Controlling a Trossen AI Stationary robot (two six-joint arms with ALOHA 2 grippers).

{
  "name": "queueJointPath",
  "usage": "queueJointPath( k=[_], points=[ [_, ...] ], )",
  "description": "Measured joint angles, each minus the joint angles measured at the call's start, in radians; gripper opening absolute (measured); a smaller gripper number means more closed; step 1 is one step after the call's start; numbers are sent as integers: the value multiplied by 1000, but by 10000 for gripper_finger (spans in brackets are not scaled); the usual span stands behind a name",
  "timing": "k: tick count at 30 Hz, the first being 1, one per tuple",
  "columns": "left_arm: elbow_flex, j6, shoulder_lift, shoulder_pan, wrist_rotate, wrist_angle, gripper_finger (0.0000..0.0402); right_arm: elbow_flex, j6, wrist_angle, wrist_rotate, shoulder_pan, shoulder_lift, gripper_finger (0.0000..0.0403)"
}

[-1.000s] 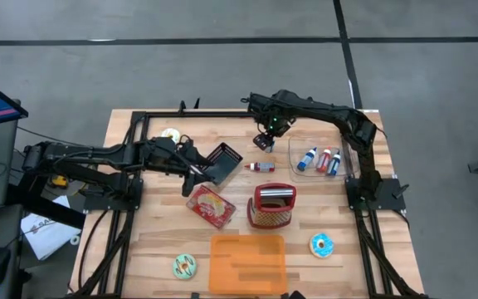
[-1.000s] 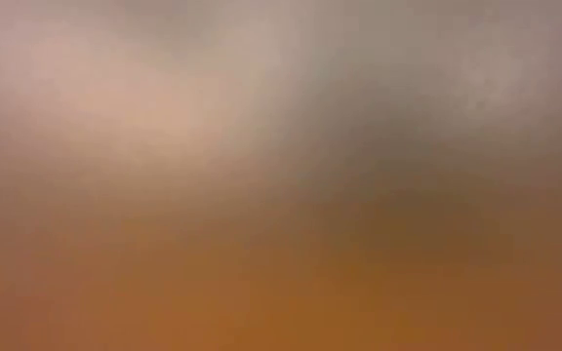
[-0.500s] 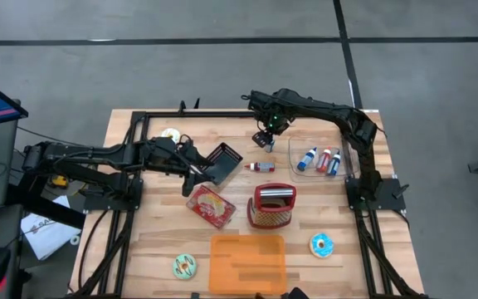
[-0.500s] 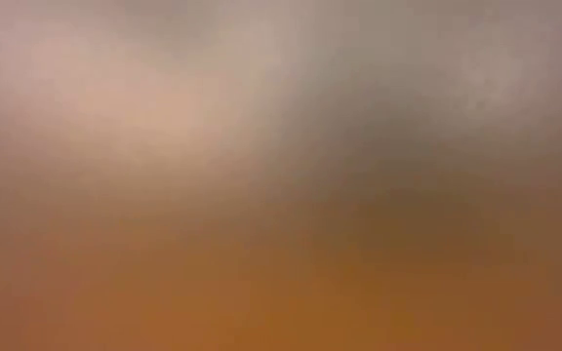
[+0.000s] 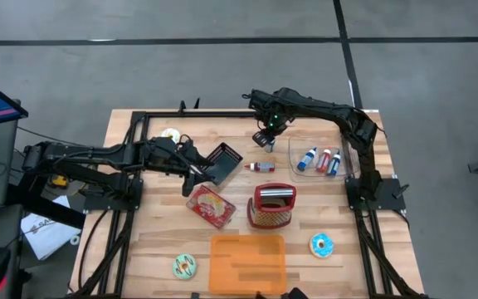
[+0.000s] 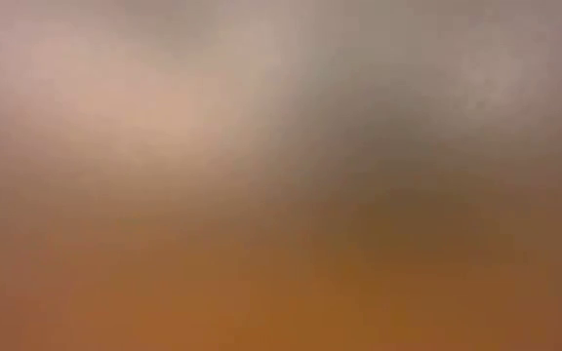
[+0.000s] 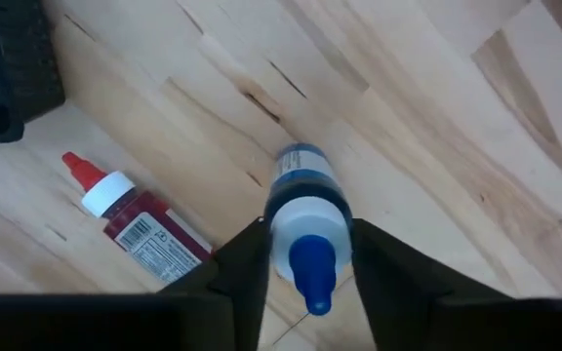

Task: Pick & Place Food Item
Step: Put the blue food coloring bottle into the transparent bin

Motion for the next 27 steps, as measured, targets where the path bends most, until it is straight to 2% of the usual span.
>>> queueJointPath(
  k=[4, 12, 18, 27],
  points=[
    [0, -1, 0, 0, 0, 0, 237, 0, -12, 0, -22, 0, -1, 84],
    [0, -3, 0, 0, 0, 0, 237, 2, -16, -2, -27, 17, -3, 81],
    [0, -8, 0, 0, 0, 0, 237, 0, -22, -12, -25, 22, -28, 16],
    [0, -9, 0, 0, 0, -1, 237, -1, -35, -54, -11, 10, -44, 2]
  ],
)
